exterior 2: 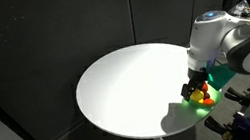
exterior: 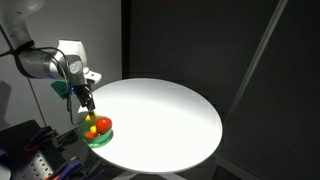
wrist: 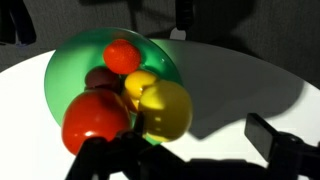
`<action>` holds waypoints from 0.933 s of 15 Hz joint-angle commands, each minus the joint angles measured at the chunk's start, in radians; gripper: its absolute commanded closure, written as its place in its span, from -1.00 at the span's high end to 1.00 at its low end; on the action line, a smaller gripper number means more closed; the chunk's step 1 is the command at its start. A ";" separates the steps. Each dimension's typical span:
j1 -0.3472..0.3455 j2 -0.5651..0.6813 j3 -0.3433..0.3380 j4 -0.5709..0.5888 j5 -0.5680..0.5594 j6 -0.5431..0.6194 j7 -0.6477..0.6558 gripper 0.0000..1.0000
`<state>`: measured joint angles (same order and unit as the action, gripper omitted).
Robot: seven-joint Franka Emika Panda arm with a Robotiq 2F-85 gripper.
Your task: Pick up the yellow toy lemon from the table and put it in the green bowl
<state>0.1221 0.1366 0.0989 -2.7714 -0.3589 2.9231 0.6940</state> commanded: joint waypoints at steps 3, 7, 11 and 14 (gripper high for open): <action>0.010 -0.175 0.058 -0.021 0.052 -0.086 0.029 1.00; 0.027 -0.281 0.061 -0.018 0.108 -0.236 0.068 1.00; 0.018 -0.367 0.085 -0.010 0.217 -0.392 0.059 1.00; 0.026 -0.420 0.093 -0.007 0.289 -0.445 0.020 1.00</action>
<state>0.1435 -0.2114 0.1782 -2.7713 -0.1367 2.5360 0.7470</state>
